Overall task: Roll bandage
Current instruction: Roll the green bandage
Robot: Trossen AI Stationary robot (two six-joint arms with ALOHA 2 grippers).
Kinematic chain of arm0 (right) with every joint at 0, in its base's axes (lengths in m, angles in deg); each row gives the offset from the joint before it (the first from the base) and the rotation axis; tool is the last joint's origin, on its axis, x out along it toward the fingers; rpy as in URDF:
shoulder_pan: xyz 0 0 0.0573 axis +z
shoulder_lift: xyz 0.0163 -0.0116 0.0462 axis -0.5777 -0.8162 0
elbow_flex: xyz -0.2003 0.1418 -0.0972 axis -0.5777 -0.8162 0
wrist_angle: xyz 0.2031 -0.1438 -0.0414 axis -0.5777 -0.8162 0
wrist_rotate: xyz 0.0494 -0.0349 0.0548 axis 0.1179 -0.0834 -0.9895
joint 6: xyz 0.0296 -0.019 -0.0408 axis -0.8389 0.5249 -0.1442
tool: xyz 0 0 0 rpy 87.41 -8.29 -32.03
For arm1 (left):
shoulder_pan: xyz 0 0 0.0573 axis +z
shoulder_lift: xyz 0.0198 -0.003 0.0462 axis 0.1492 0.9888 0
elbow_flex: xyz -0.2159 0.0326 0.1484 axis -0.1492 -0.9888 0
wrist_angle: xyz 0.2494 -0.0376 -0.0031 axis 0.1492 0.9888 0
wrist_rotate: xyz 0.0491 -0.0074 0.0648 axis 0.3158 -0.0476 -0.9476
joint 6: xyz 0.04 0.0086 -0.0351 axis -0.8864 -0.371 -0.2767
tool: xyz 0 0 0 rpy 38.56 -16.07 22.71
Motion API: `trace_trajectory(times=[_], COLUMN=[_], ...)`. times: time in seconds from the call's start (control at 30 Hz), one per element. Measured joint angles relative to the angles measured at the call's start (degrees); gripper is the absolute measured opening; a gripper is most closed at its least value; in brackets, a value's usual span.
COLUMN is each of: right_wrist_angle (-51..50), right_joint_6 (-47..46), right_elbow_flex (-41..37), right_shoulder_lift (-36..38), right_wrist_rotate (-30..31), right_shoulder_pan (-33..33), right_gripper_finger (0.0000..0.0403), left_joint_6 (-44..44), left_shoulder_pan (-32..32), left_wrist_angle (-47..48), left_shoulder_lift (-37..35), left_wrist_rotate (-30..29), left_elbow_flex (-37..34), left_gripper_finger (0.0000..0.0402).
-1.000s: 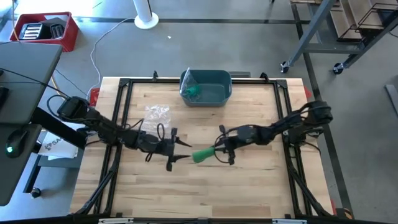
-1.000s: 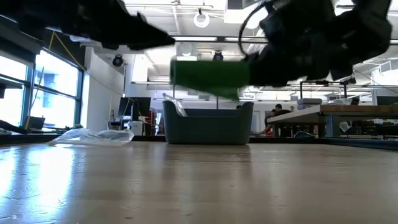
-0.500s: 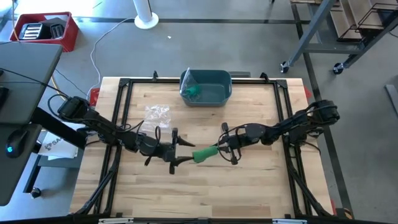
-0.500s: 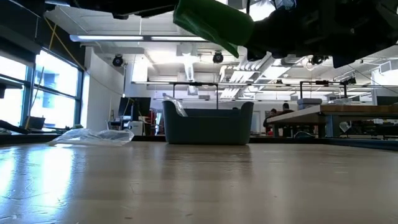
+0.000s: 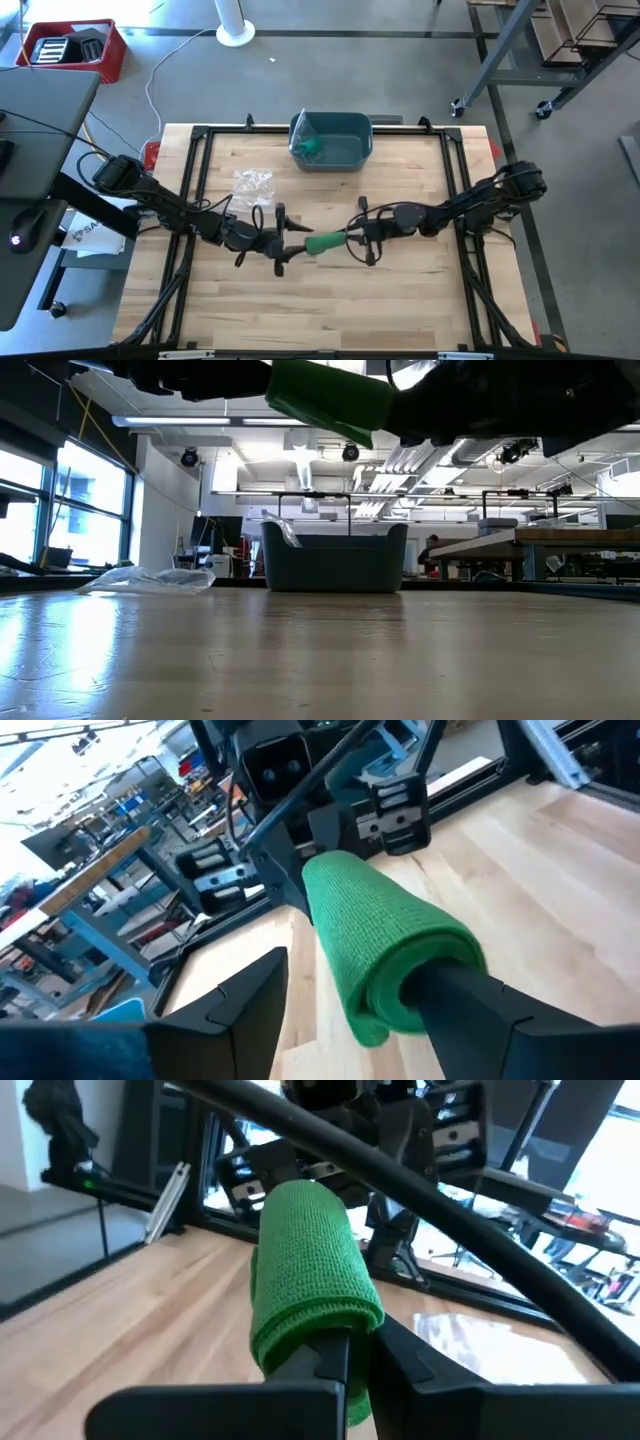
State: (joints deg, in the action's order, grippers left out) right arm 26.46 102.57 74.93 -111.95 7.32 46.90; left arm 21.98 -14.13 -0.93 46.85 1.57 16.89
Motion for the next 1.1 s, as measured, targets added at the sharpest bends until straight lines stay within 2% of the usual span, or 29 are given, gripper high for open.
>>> trace_trajectory(times=[0.3, 0.4, 0.47, 0.57, 0.7, 0.83, 0.97, 1.1], right_wrist_angle=[-16.61, -17.53, -18.63, -22.84, -30.32, -37.08, -37.05, -34.89], right_joint_6=[3.85, 3.48, 1.61, 1.22, 2.36, 5.32, 12.47, 19.0], right_elbow_flex=[7.89, 8.1, 8.12, 8.26, 8.35, 8.17, 8.17, 10.41], right_shoulder_lift=[0.09, 0.09, 0.07, 0.66, 3.91, 8.9, 11.56, 10.36], right_wrist_rotate=[3.25, 3.62, 6.44, 10.3, 18.39, 26.18, 31.95, 36.63], right_shoulder_pan=[1.74, 1.69, 1.84, 2.55, 4.49, 8.31, 14.41, 19.49], right_gripper_finger=[0.0007, 0.0008, 0.0014, 0.0044, 0.011, 0.0157, 0.0165, 0.0162], left_joint_6=[3.93, 7.47, 10.5, 16.1, 23.8, 31.76, 37.39, 40.66], left_shoulder_pan=[0.78, 0.84, 0.98, 1.12, 1.3, 3.17, 5.72, 7.63], left_wrist_angle=[1.21, 3.15, 4.26, 4.26, 4.18, 3.86, 2.8, -0.66], left_shoulder_lift=[0.04, 0.04, 0.04, 0.08, 0.11, 0.09, 0.09, 0.09], left_wrist_rotate=[6.01, 5.78, 4.94, 3.37, -0.62, -0.85, -1.38, -0.65], left_elbow_flex=[-0.11, -0.11, -0.11, -0.19, -0.26, -0.26, -0.26, -0.28], left_gripper_finger=[0.0135, 0.0095, 0.0061, 0.0016, 0.0016, 0.0009, 0.0008, 0.0008])
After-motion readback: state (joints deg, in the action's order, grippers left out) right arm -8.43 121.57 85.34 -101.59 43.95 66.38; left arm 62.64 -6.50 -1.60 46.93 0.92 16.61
